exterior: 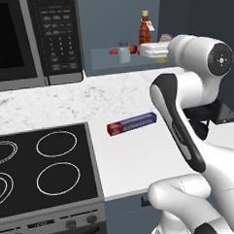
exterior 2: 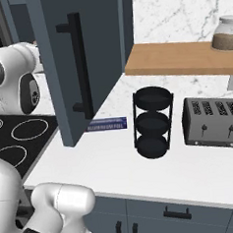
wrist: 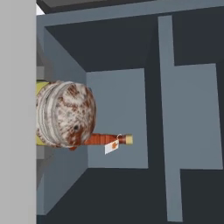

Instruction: Put the shaker and condiment bottle from the counter next to their counterparts in the cabinet.

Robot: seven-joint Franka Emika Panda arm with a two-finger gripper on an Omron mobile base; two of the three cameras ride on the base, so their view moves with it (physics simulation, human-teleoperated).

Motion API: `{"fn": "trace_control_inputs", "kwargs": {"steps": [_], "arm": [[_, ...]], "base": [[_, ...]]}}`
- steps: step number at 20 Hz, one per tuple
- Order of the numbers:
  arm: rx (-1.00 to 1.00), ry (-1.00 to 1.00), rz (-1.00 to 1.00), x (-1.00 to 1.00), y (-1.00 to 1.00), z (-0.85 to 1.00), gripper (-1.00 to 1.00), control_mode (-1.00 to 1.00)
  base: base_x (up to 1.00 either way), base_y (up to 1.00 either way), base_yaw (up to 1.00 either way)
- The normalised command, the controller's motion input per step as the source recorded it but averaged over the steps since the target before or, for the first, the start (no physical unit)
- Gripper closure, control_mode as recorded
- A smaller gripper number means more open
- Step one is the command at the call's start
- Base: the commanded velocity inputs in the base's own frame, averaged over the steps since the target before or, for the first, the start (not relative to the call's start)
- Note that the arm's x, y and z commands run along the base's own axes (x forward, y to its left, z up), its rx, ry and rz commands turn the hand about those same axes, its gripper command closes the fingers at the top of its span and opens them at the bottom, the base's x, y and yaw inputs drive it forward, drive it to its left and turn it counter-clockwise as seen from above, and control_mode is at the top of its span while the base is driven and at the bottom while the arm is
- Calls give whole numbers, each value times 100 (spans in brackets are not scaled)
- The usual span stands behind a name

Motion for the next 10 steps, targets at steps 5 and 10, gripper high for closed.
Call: {"fn": "trace_control_inputs", "kwargs": {"steps": [5,10], "arm": [[0,1,-12,18,0,0,100,-100],[0,0,-10,17,-11,-1,100,-100]], "base": [[0,0,0],[0,0,0]]}}
